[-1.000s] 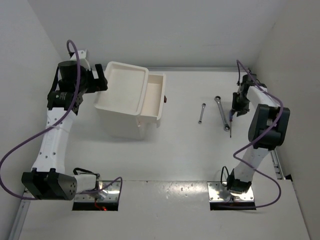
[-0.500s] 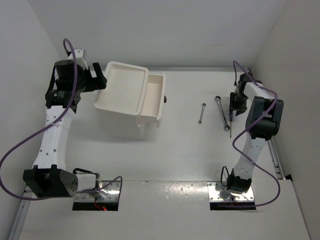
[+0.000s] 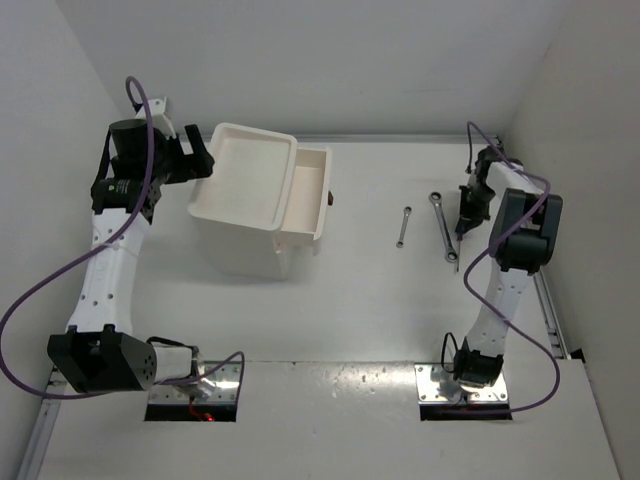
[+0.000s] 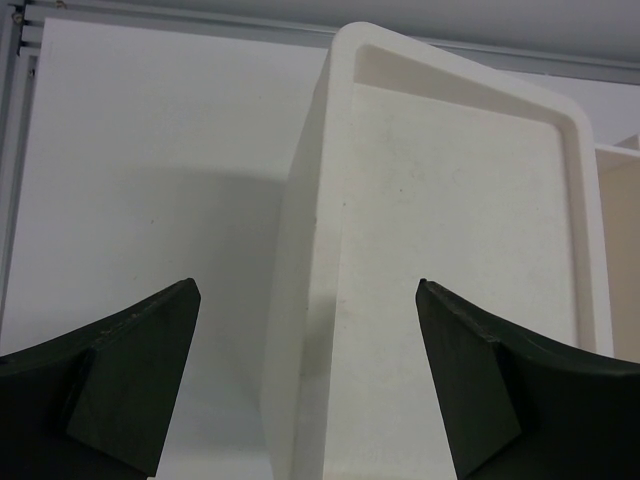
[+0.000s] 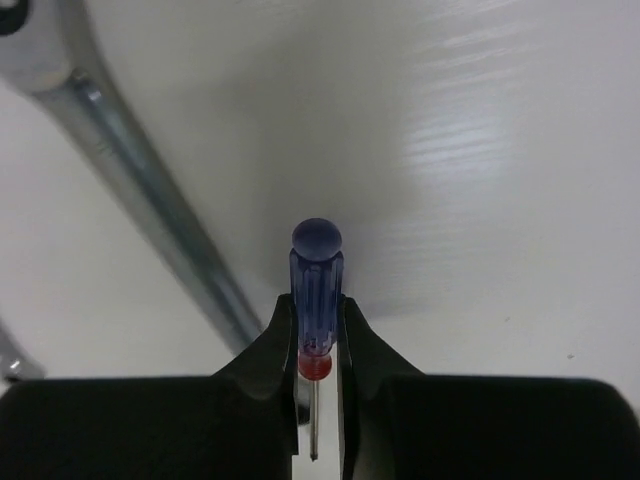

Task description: Sort the tools into containers

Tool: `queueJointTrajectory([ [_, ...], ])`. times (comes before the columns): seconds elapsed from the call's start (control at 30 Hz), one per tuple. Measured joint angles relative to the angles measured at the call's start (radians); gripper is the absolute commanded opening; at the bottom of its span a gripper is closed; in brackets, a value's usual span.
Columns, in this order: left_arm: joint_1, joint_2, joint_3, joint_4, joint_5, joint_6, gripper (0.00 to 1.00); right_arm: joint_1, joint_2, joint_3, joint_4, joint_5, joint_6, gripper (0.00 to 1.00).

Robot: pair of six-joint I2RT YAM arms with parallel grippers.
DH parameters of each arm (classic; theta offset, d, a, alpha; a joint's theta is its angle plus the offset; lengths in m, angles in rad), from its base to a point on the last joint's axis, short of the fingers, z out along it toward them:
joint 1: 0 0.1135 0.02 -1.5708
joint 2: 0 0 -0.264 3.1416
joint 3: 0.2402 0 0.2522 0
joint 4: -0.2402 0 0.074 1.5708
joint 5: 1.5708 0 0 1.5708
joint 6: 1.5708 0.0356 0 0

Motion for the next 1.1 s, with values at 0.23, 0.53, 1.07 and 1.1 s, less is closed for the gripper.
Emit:
queueJointTrajectory([
  [0.23,0.000,0.000,0.000,0.000,0.003,-0.009,0.96,0.028,-0.134,0.097,-0.109,-0.320,0.056,0.00],
  [0.53,-0.001,-0.002,0.002,0.000,-0.002,-0.016,0.96,0.285,-0.603,0.159,0.246,-0.761,0.337,0.00],
  [1.07,-0.014,-0.029,0.002,0.000,-0.048,-0.018,0.96,0.595,-0.290,0.312,0.329,-0.519,0.534,0.00],
  [1.1,-0.014,-0.029,0.002,0.000,-0.051,-0.017,0.96,0.605,-0.273,0.322,0.324,-0.507,0.536,0.00],
])
